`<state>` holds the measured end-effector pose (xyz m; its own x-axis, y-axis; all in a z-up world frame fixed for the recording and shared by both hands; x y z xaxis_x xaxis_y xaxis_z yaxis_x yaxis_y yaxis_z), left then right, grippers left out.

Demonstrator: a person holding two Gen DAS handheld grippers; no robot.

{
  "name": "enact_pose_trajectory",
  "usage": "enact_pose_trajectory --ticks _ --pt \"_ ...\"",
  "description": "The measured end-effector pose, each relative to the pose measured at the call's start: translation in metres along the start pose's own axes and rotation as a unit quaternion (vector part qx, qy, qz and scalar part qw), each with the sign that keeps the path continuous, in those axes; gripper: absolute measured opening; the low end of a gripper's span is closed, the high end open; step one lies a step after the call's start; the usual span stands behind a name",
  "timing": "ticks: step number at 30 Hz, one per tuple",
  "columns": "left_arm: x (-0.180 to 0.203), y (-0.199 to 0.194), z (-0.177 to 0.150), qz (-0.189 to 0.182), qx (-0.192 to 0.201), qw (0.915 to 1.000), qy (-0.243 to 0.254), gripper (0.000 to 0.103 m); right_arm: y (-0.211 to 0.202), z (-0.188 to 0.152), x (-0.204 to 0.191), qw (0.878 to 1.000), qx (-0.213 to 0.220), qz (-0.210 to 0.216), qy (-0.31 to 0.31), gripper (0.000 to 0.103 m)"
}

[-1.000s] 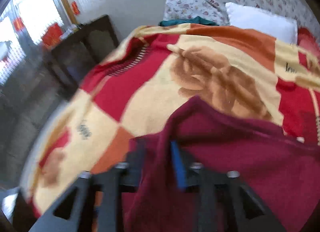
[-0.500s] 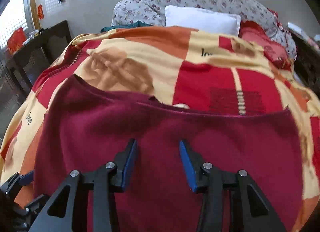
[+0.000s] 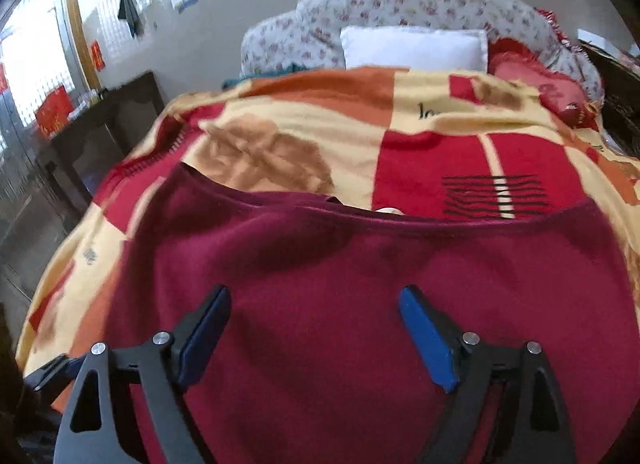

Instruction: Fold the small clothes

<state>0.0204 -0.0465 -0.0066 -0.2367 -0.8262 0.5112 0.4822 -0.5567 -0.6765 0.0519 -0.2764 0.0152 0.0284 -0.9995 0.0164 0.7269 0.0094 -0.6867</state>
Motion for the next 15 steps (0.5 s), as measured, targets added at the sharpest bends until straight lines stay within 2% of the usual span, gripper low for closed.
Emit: enact_pose_trajectory --ticks 2,3,4,7,10,15 --pt "-0.005 -0.002 0.003 -0.019 -0.001 0.9996 -0.023 0.082 -0.018 -0.009 -0.001 1.000 0.005 -0.019 -0.004 0.079" --pt "-0.007 -0.003 0.004 -0.027 0.000 0.9990 -0.035 0.083 -0.024 -0.013 -0.001 0.999 0.003 -0.032 -0.011 0.064" --pt "-0.010 -0.004 0.006 -0.034 0.001 0.9983 -0.047 0.083 -0.028 -0.017 0.000 0.999 -0.003 -0.042 -0.016 0.054" --pt "-0.015 -0.006 0.012 -0.023 0.016 0.9972 -0.069 0.083 -0.033 -0.026 0.004 0.998 -0.004 -0.065 -0.020 0.038" --pt "-0.012 -0.003 0.017 -0.005 0.016 0.9975 -0.069 0.083 -0.028 -0.032 0.001 0.996 -0.014 -0.081 -0.039 0.035" --pt "0.003 0.012 0.016 0.036 0.017 0.9982 -0.045 0.096 -0.017 -0.042 0.007 0.997 -0.013 -0.070 -0.032 0.035"
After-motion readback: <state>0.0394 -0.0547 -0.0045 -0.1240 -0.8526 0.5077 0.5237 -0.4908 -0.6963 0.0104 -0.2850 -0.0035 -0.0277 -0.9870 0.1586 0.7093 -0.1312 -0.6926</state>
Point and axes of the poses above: each gripper's, at about its wrist camera, not at the fingertips, and y roughly the way its jaws point, x to its right, z to its top, the point moved 3 cm from there along y, roughly the way its jaws point, and after that the axes turned 14 degrees about -y, right-handed, at the moved point
